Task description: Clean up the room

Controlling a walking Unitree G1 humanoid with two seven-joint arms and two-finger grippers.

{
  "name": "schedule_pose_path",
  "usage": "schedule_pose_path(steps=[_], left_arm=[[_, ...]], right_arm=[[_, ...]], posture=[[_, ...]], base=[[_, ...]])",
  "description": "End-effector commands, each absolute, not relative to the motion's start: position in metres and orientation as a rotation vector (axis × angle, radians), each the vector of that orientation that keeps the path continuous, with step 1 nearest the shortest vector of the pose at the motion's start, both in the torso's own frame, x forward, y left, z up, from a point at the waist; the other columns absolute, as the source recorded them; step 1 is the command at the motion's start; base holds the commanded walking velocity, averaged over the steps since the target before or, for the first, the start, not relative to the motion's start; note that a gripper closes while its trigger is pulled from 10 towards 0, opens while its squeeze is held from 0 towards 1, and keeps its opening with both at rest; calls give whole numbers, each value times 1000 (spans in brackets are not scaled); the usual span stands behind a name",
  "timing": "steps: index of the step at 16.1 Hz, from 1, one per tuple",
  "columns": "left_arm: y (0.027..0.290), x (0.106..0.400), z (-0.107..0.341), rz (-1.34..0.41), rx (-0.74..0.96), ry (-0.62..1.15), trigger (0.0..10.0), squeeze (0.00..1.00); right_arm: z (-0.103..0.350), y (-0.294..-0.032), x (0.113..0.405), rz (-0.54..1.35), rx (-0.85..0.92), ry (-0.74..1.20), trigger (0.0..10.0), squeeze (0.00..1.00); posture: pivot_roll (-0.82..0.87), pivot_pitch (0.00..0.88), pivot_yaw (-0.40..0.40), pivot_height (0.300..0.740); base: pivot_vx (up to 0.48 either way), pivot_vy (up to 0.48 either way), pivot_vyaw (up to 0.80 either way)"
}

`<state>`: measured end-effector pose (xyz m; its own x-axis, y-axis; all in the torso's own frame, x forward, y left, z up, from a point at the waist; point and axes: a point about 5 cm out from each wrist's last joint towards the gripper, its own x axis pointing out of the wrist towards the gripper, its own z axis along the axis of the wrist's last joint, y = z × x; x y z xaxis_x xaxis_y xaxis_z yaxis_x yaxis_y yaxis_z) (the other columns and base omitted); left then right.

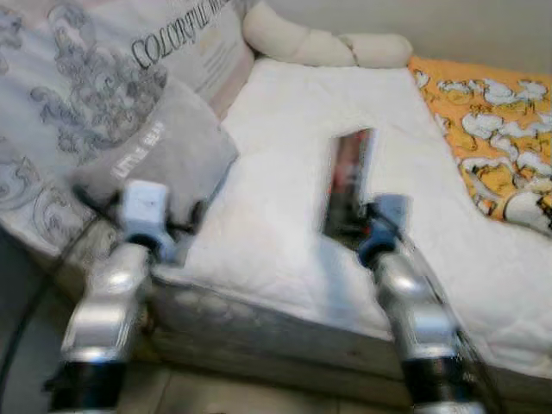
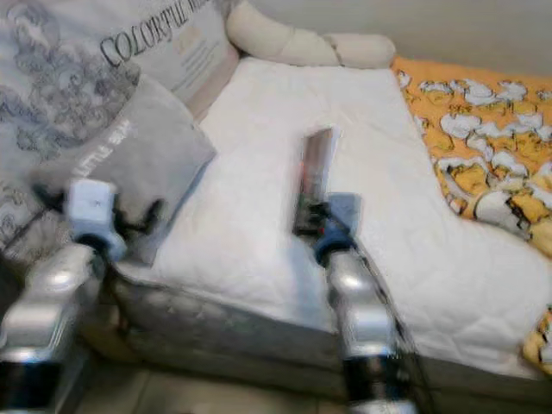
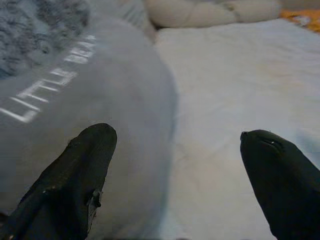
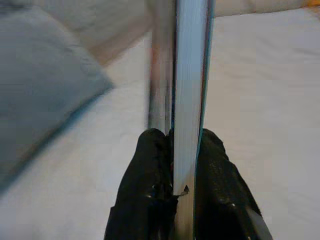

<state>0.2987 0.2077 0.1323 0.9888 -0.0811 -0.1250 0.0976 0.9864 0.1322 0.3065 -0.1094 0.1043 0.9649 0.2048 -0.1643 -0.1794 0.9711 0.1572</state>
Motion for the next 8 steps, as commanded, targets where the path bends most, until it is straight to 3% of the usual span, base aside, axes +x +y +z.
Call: schedule_pose_path(steps=[1, 8], left_arm=[[198, 300, 134, -123, 132, 112, 10000, 0], [197, 301, 134, -126, 132, 110, 10000, 0]], right_arm=[[118, -118, 311, 180, 134, 121, 10000, 0], [118, -116, 312, 185, 123, 120, 10000, 0]], posture=[[39, 0, 3, 740], [40, 0, 6, 740]], base=[[281, 0, 0], [277, 0, 0]])
